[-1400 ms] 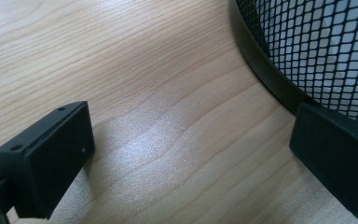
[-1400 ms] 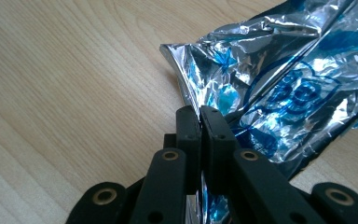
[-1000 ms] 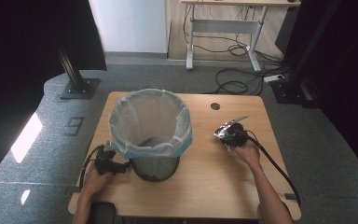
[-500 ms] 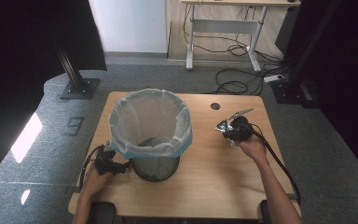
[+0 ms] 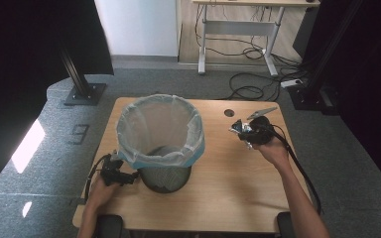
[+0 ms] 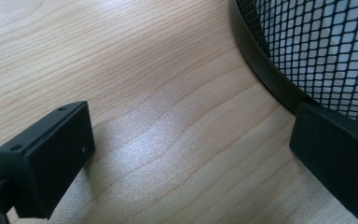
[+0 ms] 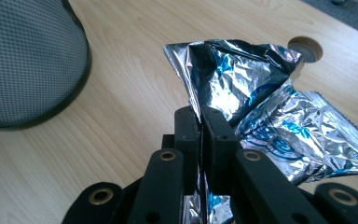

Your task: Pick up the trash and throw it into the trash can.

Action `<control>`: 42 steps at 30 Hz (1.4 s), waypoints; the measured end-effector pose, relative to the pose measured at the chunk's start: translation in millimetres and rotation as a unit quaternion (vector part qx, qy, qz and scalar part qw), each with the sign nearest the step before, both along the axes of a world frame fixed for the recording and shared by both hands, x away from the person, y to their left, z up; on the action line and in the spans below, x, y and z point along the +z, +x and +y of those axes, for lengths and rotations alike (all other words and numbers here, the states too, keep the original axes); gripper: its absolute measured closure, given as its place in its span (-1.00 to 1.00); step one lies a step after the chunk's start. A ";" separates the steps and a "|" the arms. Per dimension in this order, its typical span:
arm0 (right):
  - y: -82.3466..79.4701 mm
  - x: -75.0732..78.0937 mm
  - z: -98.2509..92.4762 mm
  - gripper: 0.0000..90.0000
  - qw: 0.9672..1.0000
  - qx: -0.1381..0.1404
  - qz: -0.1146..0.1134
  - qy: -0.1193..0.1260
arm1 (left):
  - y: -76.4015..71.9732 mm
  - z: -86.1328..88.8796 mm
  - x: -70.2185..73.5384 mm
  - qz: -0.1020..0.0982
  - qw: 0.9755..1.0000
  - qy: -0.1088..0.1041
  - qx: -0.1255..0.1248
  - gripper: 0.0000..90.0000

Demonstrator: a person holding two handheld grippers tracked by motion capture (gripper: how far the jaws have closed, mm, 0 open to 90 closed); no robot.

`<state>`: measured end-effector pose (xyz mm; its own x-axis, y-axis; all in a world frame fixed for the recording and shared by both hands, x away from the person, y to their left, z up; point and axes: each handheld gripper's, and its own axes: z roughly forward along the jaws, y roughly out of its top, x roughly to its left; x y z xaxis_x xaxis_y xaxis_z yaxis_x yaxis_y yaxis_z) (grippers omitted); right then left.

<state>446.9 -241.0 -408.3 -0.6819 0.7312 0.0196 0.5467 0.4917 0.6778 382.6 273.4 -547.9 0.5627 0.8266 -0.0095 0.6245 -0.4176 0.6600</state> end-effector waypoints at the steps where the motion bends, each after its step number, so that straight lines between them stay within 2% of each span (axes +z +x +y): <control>1: -0.5 2.3 0.5 0.88 1.000 0.000 -0.002 -0.001 | 0.0 0.0 0.0 0.000 1.000 0.000 0.000 -1.00; 8: -3.5 20.4 3.5 0.88 1.000 0.005 -0.008 0.003 | -0.1 -0.2 -0.1 0.000 1.000 0.000 0.001 -1.00; 9: -3.1 25.9 4.2 0.88 1.000 0.009 -0.008 0.011 | -0.1 -0.2 -0.1 0.000 1.000 0.000 0.001 -1.00; 17: -1.3 40.4 7.8 0.88 1.000 0.013 -0.012 0.018 | -0.1 -0.2 -0.1 0.000 1.000 0.000 0.001 -1.00; 27: -0.6 68.1 19.9 0.86 0.999 0.031 -0.022 0.014 | -0.1 -0.2 -0.1 0.000 1.000 0.000 0.001 -1.00; 33: 0.4 82.7 27.6 0.86 0.998 0.045 -0.018 0.030 | 0.0 -0.3 -0.2 -0.001 1.000 0.000 0.002 -1.00; 36: 1.1 86.9 31.4 0.86 0.998 0.048 -0.019 0.025 | 0.0 -0.3 -0.3 -0.001 1.000 0.000 0.002 -1.00; 42: 3.4 101.0 39.7 0.87 0.998 0.058 -0.021 0.032 | 0.0 -0.2 -0.2 -0.001 1.000 0.000 0.002 -1.00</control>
